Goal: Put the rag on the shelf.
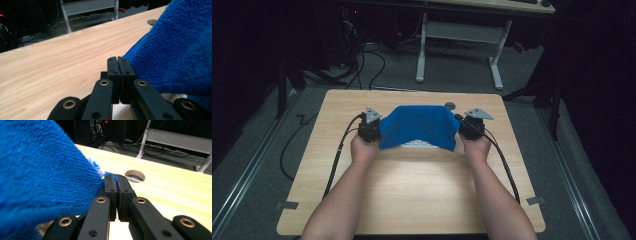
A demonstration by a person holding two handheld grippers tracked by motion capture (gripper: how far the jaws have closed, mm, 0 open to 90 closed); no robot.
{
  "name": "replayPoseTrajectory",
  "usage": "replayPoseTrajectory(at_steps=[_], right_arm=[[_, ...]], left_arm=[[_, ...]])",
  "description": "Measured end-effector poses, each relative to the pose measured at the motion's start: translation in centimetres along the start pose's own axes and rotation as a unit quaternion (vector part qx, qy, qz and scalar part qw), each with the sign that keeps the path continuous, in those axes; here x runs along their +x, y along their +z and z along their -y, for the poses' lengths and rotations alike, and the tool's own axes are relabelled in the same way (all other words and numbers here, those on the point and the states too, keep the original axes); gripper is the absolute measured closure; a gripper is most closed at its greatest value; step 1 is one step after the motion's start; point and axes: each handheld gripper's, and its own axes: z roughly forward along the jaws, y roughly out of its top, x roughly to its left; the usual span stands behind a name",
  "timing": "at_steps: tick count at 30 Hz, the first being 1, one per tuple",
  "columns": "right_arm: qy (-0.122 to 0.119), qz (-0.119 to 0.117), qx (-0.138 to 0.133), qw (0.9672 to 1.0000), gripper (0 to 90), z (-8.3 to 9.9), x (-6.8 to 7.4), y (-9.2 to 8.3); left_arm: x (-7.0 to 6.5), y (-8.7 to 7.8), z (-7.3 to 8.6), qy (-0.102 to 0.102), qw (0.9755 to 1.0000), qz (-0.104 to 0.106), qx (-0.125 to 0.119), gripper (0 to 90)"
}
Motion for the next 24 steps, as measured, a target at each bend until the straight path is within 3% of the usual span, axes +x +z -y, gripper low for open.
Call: replayPoseTrajectory(at_steps=[15, 24], right_arm=[[-0.001, 0.002, 0.031, 0.9995, 88.5, 2.7, 0.3, 0.5], [0.0, 0.001, 0.04, 0.9992, 88.4, 3.0, 0.3, 0.6]], left_arm=[[-0.5, 0.3, 2.2, -0.01, 0.9997, 0.012, 0.02, 89.3], [-0.7, 0.3, 2.8, -0.013, 0.9995, 0.013, 0.024, 88.9]])
